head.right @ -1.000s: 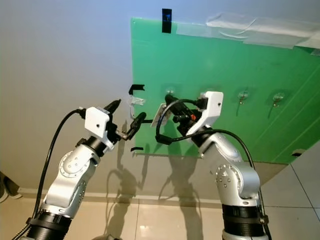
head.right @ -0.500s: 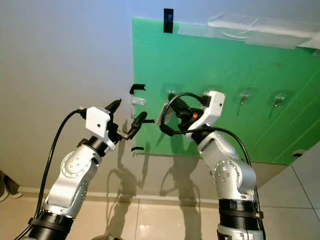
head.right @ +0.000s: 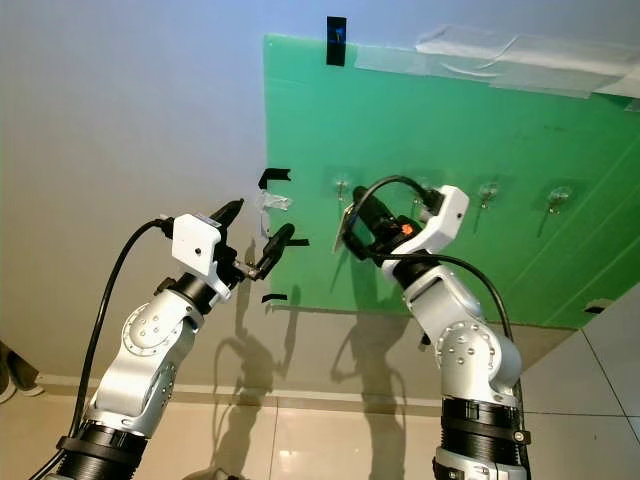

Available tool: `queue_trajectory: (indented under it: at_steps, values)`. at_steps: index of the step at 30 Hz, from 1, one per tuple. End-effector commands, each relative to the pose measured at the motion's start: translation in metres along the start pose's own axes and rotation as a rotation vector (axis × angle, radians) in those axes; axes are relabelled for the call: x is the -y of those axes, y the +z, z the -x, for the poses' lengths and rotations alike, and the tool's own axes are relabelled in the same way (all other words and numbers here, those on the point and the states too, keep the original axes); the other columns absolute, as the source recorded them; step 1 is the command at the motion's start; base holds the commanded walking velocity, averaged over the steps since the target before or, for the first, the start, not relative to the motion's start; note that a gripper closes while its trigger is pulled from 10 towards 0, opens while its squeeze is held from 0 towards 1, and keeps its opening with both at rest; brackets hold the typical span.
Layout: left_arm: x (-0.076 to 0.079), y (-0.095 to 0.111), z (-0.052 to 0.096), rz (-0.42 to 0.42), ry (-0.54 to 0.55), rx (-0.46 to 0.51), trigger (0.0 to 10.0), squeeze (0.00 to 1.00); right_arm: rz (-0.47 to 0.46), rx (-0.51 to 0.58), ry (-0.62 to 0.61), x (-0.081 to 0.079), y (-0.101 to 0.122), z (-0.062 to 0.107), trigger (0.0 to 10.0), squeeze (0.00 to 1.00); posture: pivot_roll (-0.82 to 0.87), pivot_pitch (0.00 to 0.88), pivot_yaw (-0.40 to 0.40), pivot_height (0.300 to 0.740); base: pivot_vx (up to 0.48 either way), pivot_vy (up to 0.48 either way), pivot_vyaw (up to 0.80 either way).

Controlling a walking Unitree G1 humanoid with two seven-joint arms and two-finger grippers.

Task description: Hang keys on a hook

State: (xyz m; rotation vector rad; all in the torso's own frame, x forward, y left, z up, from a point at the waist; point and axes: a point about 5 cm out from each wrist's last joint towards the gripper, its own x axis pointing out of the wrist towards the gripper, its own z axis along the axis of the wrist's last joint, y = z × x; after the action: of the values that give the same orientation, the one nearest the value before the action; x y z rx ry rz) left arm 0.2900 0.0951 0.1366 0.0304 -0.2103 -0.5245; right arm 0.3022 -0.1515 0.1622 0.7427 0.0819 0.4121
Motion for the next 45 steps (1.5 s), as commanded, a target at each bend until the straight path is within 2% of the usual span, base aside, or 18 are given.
queue_trajectory:
  at_steps: [1, 6, 13, 19, 23, 28, 36, 45]
  values:
    - [0.004, -0.005, 0.001, 0.016, -0.011, -0.024, 10.0, 0.00, -0.043, 0.009, 0.002, 0.000, 0.004, 0.001, 10.0, 0.00, -0.08, 0.000, -0.029, 0.740, 0.000, 0.000, 0.00]
    - [0.004, -0.005, 0.001, 0.020, -0.009, -0.028, 10.0, 0.00, -0.102, -0.002, -0.018, 0.004, 0.002, 0.002, 10.0, 0.00, -0.08, 0.000, -0.029, 0.740, 0.000, 0.000, 0.00]
    - [0.004, -0.005, 0.001, 0.022, -0.005, -0.028, 10.0, 0.00, -0.028, -0.034, 0.008, -0.001, 0.000, 0.002, 10.0, 0.00, -0.07, 0.000, -0.038, 0.740, 0.000, 0.000, 0.00]
    - [0.005, -0.005, 0.002, 0.024, -0.003, -0.027, 10.0, 0.00, 0.051, -0.061, 0.086, -0.014, 0.000, 0.002, 10.0, 0.00, -0.07, 0.000, -0.038, 0.740, 0.000, 0.000, 0.00]
    - [0.006, -0.006, 0.002, 0.027, -0.007, -0.028, 10.0, 0.00, 0.081, -0.057, 0.093, -0.015, 0.002, 0.001, 10.0, 0.00, -0.07, 0.000, -0.039, 0.740, 0.000, 0.000, 0.00]
    - [0.006, -0.006, 0.002, 0.025, -0.010, -0.030, 10.0, 0.00, 0.081, -0.051, 0.093, -0.013, 0.005, -0.002, 10.0, 0.00, -0.07, 0.000, -0.038, 0.740, 0.000, 0.000, 0.00]
    - [0.006, -0.006, 0.001, 0.025, -0.012, -0.029, 10.0, 0.00, -0.006, -0.038, 0.064, -0.008, 0.003, -0.006, 10.0, 0.00, -0.07, 0.000, -0.037, 0.740, 0.000, 0.000, 0.00]
    - [0.007, -0.006, 0.002, 0.028, -0.012, -0.031, 10.0, 0.00, -0.005, -0.057, 0.073, -0.007, 0.000, -0.003, 10.0, 0.00, -0.07, 0.000, -0.041, 0.740, 0.000, 0.000, 0.00]
